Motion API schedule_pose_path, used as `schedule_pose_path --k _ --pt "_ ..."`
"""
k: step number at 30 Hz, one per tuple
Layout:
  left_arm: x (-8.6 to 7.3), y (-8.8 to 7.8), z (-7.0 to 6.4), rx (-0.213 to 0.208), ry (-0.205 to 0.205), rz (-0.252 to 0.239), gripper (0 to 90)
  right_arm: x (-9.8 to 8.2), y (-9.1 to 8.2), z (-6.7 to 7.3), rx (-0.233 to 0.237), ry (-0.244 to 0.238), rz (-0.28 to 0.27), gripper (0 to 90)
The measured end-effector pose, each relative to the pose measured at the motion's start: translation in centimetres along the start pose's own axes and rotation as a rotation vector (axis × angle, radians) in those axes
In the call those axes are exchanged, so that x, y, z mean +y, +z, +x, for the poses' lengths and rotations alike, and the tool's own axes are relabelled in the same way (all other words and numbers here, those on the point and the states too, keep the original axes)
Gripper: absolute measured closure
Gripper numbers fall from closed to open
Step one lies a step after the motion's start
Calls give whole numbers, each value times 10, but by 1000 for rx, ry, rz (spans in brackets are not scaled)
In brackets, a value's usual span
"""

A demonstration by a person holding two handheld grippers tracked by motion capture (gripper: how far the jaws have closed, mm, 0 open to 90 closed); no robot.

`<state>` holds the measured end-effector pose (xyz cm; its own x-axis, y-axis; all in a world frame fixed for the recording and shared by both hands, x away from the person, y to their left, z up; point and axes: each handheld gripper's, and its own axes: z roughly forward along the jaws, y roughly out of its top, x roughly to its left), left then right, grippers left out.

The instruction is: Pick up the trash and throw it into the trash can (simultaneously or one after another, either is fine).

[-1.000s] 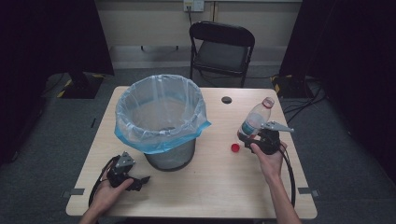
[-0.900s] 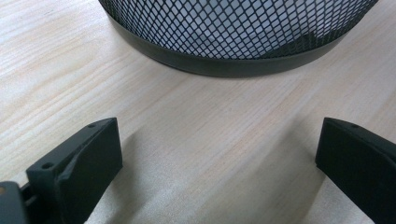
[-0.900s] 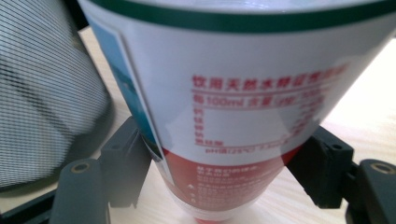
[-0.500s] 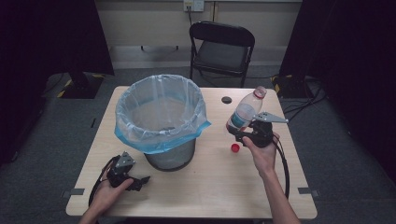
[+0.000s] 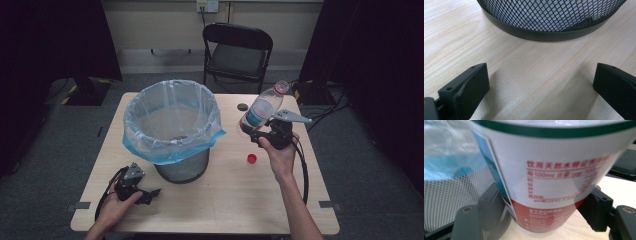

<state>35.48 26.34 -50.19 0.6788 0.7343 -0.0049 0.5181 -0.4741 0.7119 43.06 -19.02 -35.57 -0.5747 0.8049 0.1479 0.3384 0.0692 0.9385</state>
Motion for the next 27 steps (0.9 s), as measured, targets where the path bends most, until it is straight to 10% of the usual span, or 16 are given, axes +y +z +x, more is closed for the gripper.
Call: schedule_pose_path --k 27 --pt "0 0 0 0 0 0 0 75 8 25 85 -25 -176 285"
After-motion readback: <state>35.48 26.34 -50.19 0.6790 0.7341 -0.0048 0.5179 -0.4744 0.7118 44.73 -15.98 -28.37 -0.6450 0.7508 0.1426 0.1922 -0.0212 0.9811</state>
